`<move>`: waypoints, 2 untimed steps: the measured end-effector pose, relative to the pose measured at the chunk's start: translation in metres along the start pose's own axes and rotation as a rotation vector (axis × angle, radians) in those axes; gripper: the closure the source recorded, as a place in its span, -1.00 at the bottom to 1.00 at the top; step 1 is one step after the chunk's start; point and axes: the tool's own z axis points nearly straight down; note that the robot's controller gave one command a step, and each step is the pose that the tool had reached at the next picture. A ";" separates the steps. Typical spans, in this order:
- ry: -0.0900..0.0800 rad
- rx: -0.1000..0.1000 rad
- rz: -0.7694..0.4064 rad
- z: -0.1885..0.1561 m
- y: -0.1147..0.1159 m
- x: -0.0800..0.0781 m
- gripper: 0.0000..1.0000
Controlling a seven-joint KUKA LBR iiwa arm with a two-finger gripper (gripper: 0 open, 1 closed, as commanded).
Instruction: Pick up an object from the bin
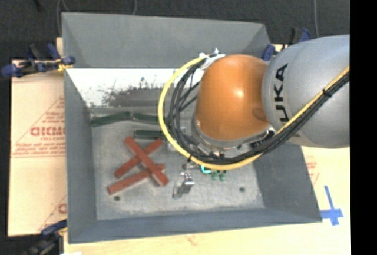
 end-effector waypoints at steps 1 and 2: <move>-0.007 -0.001 0.003 -0.003 0.000 -0.002 -1.00; -0.016 -0.003 0.010 0.045 0.002 -0.022 -1.00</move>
Offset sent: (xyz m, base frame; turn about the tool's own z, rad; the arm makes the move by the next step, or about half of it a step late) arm 0.0525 0.0064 -0.1442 0.0305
